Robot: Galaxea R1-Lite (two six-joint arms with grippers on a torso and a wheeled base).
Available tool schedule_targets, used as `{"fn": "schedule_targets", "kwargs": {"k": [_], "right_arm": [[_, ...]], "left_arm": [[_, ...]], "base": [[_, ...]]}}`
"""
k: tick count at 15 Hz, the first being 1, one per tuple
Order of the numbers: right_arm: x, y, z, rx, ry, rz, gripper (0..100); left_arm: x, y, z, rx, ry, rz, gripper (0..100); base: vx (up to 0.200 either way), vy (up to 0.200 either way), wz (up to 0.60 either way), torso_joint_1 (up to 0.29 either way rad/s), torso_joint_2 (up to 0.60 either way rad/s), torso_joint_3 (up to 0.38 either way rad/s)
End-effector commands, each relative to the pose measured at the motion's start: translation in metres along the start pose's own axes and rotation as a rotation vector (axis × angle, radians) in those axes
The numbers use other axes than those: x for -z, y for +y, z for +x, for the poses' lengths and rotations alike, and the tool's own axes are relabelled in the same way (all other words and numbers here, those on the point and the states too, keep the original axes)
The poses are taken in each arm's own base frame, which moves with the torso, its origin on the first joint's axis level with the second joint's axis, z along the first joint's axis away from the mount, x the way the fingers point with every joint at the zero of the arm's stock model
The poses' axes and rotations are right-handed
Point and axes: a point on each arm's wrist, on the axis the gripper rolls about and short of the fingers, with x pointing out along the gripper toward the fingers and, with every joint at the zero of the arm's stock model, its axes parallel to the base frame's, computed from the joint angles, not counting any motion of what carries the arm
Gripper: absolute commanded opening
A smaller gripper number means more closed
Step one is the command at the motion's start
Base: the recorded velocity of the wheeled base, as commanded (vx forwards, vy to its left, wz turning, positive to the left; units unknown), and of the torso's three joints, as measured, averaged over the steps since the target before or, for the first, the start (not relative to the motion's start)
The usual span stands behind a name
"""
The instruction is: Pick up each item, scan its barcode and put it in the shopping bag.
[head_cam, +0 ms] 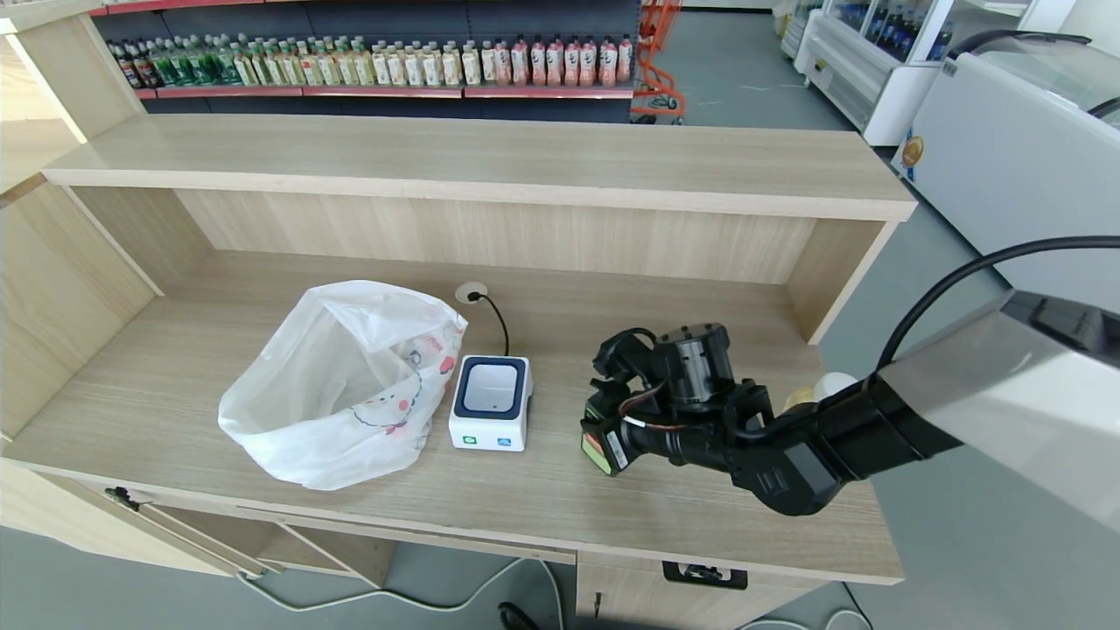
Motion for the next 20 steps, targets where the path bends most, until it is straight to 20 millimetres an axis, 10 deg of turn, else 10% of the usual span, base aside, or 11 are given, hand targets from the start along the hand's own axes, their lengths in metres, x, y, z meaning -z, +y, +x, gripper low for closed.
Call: {"fn": "schedule_targets", "kwargs": {"k": [1, 8, 13, 16, 20], "right_arm": [[0.004, -0.004, -0.005, 0.008, 0.010, -0.002, 0], [-0.025, -0.016, -0.040, 0.044, -0.104, -0.003, 0], [-0.059, -0.077, -0.138, 0.210, -0.279, 0.159, 0], [-0.062, -0.070, -0.215, 0.318, -0.301, 0.129, 0], [-0.053, -0.047, -0.296, 0.455, -0.363, -0.342, 0]], "left_arm": [[0.000, 0.000, 0.000, 0.000, 0.001, 0.000, 100], [0.000, 0.000, 0.000, 0.000, -0.001, 0.000, 100], [0.000, 0.000, 0.000, 0.000, -0.001, 0.000, 100], [0.000, 0.000, 0.000, 0.000, -0.001, 0.000, 100], [0.000, 0.000, 0.000, 0.000, 0.001, 0.000, 100]], "base": [[0.000, 0.000, 0.00, 0.000, 0.00, 0.000], [0.000, 0.000, 0.00, 0.000, 0.00, 0.000], [0.000, 0.000, 0.00, 0.000, 0.00, 0.000], [0.000, 0.000, 0.00, 0.000, 0.00, 0.000], [0.000, 0.000, 0.00, 0.000, 0.00, 0.000]]}}
